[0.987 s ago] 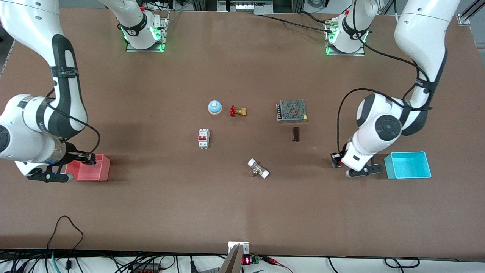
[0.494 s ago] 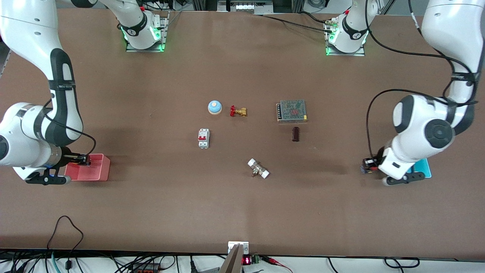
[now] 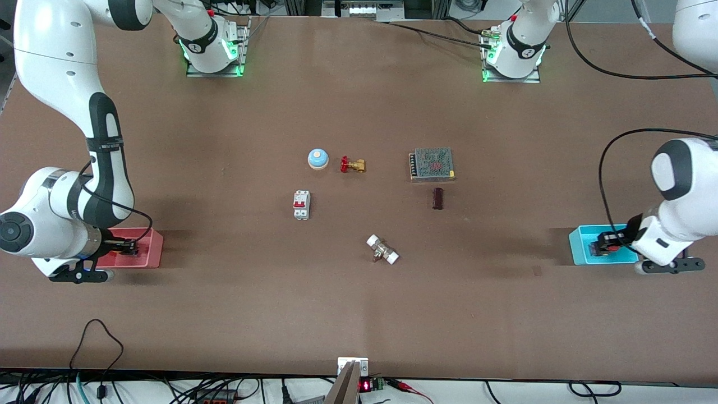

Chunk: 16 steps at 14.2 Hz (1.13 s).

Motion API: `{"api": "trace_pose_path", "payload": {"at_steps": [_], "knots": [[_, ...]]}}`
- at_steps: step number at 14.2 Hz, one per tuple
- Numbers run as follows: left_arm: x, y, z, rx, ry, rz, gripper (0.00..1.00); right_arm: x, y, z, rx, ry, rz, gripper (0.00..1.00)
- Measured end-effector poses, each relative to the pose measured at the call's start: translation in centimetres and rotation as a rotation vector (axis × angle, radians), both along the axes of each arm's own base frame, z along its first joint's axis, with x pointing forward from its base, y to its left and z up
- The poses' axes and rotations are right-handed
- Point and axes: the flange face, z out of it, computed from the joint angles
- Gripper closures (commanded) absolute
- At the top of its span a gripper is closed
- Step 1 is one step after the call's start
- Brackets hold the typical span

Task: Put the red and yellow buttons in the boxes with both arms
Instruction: 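Carry the yellow button toward pink box while left gripper carries red button, then lower the yellow button into pink box while left gripper lowers red button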

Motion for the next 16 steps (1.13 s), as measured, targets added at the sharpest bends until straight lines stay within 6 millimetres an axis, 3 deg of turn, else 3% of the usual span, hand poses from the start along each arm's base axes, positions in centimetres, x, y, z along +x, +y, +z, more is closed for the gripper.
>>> {"api": "trace_pose_path", "payload": {"at_steps": [3,6,7,8,13,16], "knots": [[-0.5,2.4,-0.3,-0.001,0.008,-0.034,0.70,-0.3,-1.2,-1.1,0.038,0.009,0.001,0.93],[-0.9,3.6,-2.1,-0.013,0.036,-0.049,0.69,-0.4,-1.3,-2.0,0.059,0.017,-0.003,0.73],[-0.9,3.6,-2.9,-0.018,0.047,-0.052,0.69,-0.4,-1.2,-2.2,0.065,0.018,-0.005,0.41],[-0.9,3.6,-3.6,-0.023,0.056,-0.054,0.69,-0.5,-1.2,-2.3,0.066,0.020,-0.006,0.00],[-0.9,3.4,-7.1,-0.042,0.077,-0.059,0.65,-0.1,-1.1,-1.9,0.097,0.000,-0.026,0.00],[-1.0,3.4,-8.5,-0.051,0.093,-0.060,0.58,0.3,-0.9,0.2,0.105,-0.016,-0.022,0.00]]}}
